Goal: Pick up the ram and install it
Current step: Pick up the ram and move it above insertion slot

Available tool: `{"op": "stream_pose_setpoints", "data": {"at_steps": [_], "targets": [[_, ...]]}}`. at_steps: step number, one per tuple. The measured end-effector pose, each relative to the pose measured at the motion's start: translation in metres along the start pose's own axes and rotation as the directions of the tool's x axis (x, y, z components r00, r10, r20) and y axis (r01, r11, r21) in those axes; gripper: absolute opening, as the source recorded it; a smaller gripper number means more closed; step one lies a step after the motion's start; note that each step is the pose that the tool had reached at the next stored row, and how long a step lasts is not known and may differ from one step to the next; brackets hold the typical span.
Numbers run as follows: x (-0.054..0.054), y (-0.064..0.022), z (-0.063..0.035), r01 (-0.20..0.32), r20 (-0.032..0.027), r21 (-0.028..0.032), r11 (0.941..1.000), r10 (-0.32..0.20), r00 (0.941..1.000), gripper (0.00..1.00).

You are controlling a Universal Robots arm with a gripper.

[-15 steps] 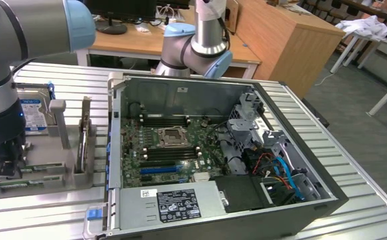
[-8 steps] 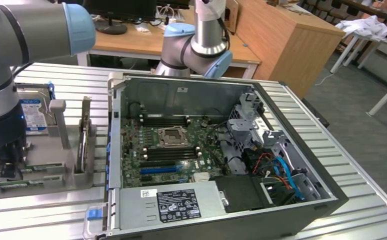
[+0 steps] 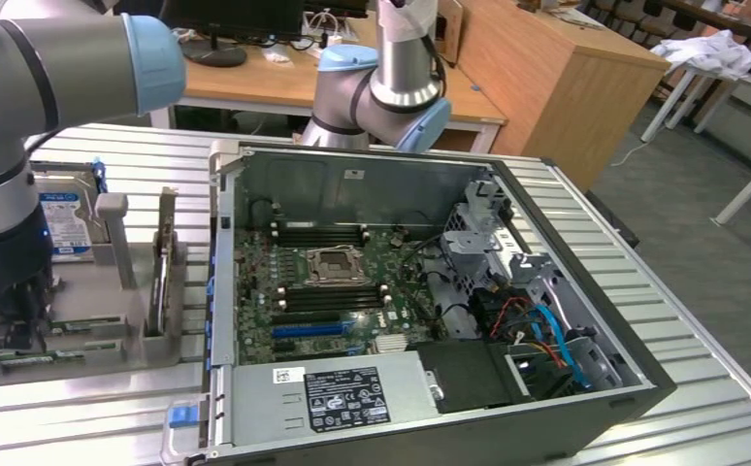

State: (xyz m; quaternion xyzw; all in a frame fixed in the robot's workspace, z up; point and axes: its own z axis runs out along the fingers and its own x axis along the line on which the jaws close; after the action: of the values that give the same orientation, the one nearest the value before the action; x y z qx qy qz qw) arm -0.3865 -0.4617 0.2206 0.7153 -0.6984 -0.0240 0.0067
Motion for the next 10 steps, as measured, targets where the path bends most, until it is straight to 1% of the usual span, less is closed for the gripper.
{"op": "stream_pose_setpoints", "data": {"at_steps": [5, 10], "targets": [[0.0001, -0.0001, 0.0033, 0.0, -0.0001, -0.0001, 1.0, 0.0, 1.0, 0.31], [0.0001, -0.0001, 0.0034, 0.0, 0.0, 0.0, 1.0, 0.0, 1.0, 0.31]]}}
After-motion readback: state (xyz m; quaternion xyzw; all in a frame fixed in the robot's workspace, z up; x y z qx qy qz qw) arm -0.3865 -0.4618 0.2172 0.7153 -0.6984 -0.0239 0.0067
